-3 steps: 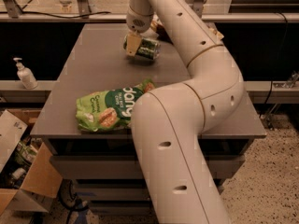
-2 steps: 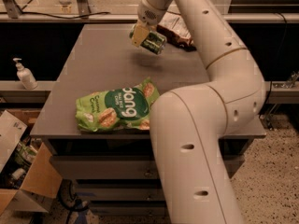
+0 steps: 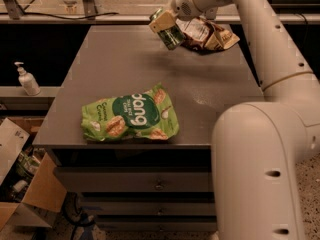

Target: Place green can upright

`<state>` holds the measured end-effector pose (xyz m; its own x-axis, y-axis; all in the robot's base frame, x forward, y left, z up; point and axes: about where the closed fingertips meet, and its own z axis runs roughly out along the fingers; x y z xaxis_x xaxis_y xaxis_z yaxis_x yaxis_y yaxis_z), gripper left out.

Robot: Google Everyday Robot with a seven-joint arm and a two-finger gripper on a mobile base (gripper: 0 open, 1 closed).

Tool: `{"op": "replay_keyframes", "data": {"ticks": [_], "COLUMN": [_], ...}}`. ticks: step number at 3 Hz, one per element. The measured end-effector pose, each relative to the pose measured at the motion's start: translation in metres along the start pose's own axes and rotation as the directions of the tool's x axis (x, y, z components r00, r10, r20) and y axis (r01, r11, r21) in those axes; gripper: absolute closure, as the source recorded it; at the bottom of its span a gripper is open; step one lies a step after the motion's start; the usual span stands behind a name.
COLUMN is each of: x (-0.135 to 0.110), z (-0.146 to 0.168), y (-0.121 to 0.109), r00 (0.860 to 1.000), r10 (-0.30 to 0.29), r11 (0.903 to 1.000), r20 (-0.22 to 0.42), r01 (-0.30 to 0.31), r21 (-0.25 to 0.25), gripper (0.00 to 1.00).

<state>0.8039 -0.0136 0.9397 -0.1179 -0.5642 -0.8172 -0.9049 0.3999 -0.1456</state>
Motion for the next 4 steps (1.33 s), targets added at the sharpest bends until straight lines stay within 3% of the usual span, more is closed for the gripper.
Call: {"op": "replay_keyframes", "data": {"ticks": [1, 2, 3, 4], "x": [0.01, 0.026, 0.041, 0.042], "z": [-0.017, -0.033, -0.033, -0.032], "y": [-0.004, 0.005, 0.02, 0.037], "r00": [0.979, 0.919, 0.842, 0.76], "r10": [0.084, 0.15, 0.19, 0.186], "r11": [0.9963, 0.9869, 0.9756, 0.9738], "r20": [0.188, 0.364, 0.505, 0.622], "r01": [-0.086, -0.161, -0.219, -0.227], "r21": [0.003, 0.0, -0.001, -0.013], "gripper": [1.0, 1.0, 1.0, 1.0]}}
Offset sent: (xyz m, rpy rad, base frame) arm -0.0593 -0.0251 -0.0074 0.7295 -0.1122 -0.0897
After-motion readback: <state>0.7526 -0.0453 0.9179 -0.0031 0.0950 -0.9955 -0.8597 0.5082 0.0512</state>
